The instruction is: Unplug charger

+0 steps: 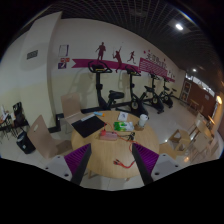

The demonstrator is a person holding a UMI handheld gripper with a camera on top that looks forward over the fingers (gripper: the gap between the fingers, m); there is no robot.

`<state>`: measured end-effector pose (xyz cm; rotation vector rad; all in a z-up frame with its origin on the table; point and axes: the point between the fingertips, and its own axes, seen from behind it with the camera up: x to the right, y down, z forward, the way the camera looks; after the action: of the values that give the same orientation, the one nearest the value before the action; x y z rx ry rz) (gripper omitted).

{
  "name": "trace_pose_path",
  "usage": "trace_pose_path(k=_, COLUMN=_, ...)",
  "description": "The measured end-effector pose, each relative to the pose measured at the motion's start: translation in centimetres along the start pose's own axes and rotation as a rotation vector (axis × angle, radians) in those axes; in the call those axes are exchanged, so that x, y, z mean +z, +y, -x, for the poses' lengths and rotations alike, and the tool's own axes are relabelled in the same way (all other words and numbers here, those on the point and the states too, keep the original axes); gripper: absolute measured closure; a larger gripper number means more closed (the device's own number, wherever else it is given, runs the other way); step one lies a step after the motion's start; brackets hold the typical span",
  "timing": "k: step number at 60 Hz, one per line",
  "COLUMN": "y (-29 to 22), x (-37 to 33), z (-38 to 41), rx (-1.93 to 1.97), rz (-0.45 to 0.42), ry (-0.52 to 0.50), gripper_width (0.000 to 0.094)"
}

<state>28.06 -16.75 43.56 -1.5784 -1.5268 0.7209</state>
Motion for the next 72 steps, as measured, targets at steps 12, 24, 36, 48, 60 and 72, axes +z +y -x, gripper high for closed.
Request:
trace_pose_path(k=12, y=2.1, x=1.9, z=3.5, rx=-0.013, rz=0.040, ry=-0.019, gripper_width=0.0075)
trace_pose_path(k=24, y=3.8, x=4.3, z=5.8, rx=0.014, rz=0.077, ry=-0.026, gripper_width=0.0083)
trace_pose_path(k=36, y=5.6, x=9.3, z=7.2, rx=0.051, rz=0.043, ry=-0.007, gripper_width=0.0077)
trace_pose_path(k=48, y=7.8, x=16.2, z=9.8, rx=0.085, rz=-0.016, ry=-0.045, gripper_width=0.0082)
trace_pose_path(k=60, y=10.8, x=24.5, z=11.5, rx=0.077, rz=-0.053, ry=-0.062, gripper_width=0.0072)
trace_pose_path(k=72, y=12.8, x=33.2, z=10.7, rx=0.111, rz=-0.076, ry=-0.041, gripper_width=0.0073)
